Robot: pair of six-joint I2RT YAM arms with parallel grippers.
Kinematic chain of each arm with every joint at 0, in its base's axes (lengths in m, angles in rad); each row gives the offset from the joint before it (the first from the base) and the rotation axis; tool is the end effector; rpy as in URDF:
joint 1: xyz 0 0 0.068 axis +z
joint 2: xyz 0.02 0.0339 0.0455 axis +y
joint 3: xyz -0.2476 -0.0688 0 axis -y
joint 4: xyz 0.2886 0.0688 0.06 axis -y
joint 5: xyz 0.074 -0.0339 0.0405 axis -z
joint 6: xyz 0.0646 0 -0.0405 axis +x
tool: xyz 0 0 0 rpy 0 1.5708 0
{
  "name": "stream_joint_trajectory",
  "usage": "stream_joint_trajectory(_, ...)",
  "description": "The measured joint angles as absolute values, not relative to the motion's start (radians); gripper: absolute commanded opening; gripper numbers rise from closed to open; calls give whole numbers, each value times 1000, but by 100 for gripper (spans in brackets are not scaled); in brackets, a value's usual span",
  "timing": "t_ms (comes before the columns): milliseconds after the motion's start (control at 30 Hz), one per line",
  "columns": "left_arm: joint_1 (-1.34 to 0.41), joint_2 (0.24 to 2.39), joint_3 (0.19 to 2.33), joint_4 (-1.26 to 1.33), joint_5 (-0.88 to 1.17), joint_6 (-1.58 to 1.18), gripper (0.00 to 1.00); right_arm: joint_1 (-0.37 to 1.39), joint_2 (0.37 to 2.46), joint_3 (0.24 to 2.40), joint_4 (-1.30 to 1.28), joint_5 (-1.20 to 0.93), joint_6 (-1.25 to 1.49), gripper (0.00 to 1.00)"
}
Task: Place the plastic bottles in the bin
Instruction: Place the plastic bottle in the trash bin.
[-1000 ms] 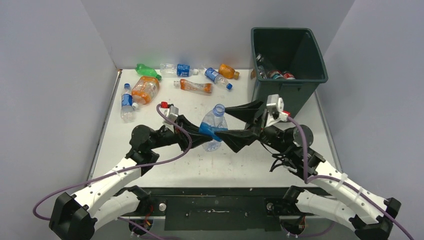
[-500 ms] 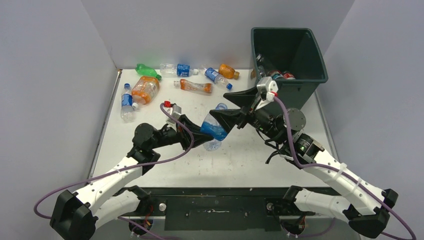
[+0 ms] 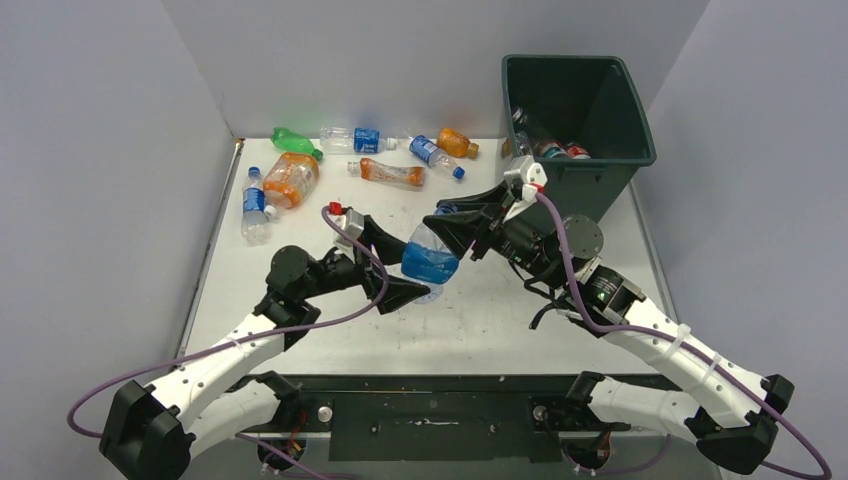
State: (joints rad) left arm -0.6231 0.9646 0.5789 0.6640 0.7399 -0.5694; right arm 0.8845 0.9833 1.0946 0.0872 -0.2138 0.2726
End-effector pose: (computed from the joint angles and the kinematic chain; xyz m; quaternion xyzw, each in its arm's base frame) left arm 0.2068 -0.2022 0.2974 0.3036 0.5535 -0.5981 0.4936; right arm 0.1778 0.2387 0.4383 -0.2685 0.5758 0.4772 0.6071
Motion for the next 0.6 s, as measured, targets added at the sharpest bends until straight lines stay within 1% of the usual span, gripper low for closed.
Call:
stream_joint_trajectory(200,-626,928,579,624,677,-546,96,884,979,1152,-19,-157,220,5)
stream_joint_trajectory(333,-627,867,573,606,587,-512,96,885,933,1234,-77,13,118,5)
stream_joint_trajectory(467,-627,810,553,605,488,-484,96,885,854,1288,-16,245,3,5)
stream_joint_trajectory(600,-627,787,537,605,418,-467,96,885,851,1318,218,472,-120,5)
